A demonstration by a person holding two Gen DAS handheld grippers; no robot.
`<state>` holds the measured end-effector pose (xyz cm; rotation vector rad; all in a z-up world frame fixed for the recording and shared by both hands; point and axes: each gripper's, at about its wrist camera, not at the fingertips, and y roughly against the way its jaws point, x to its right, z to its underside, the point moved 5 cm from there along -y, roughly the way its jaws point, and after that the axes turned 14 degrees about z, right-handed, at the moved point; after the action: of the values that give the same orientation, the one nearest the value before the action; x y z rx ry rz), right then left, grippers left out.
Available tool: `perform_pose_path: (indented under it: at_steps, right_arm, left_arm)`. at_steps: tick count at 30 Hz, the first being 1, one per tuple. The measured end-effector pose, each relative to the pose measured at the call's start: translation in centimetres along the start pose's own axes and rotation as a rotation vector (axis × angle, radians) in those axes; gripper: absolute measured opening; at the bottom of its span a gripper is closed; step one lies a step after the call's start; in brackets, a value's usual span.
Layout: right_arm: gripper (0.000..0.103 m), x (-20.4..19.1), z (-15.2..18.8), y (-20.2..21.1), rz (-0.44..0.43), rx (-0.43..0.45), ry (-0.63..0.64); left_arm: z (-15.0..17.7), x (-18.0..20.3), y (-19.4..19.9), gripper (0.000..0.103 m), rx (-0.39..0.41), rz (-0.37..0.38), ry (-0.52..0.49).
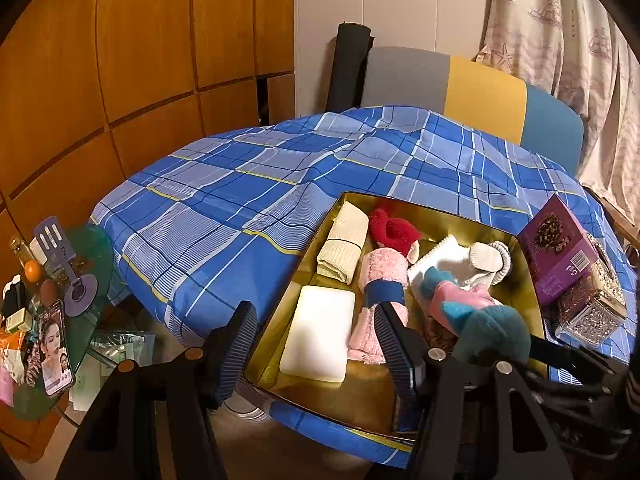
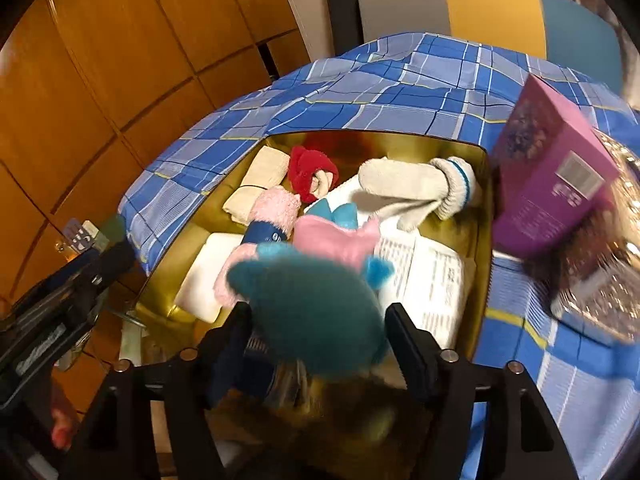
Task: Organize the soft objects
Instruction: 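Carry the teal plush toy into the gold tin and open the right tool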
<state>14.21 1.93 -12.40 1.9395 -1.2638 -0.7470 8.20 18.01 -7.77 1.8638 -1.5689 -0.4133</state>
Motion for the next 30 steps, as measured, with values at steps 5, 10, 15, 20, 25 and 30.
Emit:
perform_pose_path:
  at_steps: [5, 10, 15, 20, 25, 30]
  right_arm:
    - [0.071, 1.2, 0.5, 1.7, -0.022, 0.015, -0.063]
    - [0.035, 0.0, -0.7, 1.1, 0.013, 0.036, 0.021]
    - [0.034, -1.2, -2.2, -0.8, 0.019, 0.029, 0.039]
    - [0.052, -0.2, -1.3, 0.9, -0.016, 0.016, -0.041]
    - [0.066, 2.0, -0.6, 4.4, 0.079, 0.073, -0.070]
    - [0.079, 3.6, -0.4, 7.8, 0.175, 0.142, -0.091]
  left_arm:
    - [-0.1, 0.3, 0.5, 0.062, 0.016, -0.019, -0.009]
    - [0.1, 0.6, 0.1, 0.062, -0.033, -0.027, -0.015]
    - [0.4, 1.2, -0.2, 0.062, -0.078, -0.025, -0.046]
    - [0.8, 1.7, -0.2, 0.062, -0.123, -0.015, -0.070]
    - [1.1, 2.8, 0.4, 0.062, -0.137, -0.008, -0.079]
    - [1.2, 3.6, 1.4, 0.062, -0.133, 0.009, -0.072]
